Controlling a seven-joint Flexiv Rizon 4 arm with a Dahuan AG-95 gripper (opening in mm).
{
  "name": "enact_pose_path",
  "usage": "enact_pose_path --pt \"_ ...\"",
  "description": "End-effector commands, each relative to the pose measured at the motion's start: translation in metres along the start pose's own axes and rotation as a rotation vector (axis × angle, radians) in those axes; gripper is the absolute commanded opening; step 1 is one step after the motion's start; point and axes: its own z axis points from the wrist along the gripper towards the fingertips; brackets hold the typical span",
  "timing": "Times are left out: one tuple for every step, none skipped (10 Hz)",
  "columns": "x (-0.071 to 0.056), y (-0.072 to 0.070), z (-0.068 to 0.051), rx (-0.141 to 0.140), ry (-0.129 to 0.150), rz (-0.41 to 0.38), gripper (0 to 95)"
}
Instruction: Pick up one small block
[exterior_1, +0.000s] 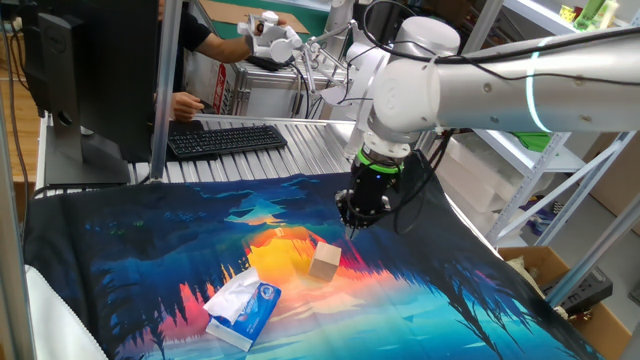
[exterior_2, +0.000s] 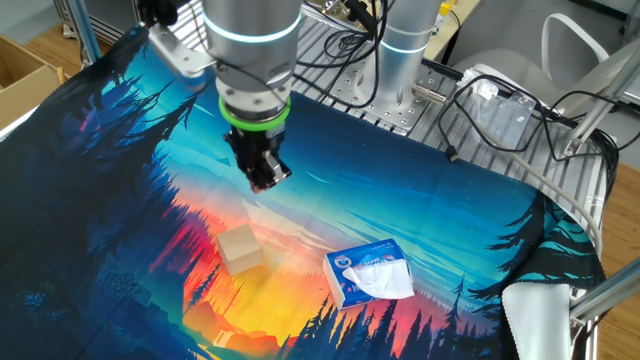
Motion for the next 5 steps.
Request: enact_pose_path --pt "-0.006 0.001 0.004 -0.008 0.001 0.011 0.0" --pt "-0.009 0.002 0.006 -0.014 0.004 0.016 0.0" --pt "-0.014 0.002 0.007 -0.022 0.008 0.019 0.0" --pt "-0.018 0.003 0.008 -0.021 0.007 0.015 0.0" --pt "-0.020 0.003 0.009 -0.021 0.006 0.014 0.0"
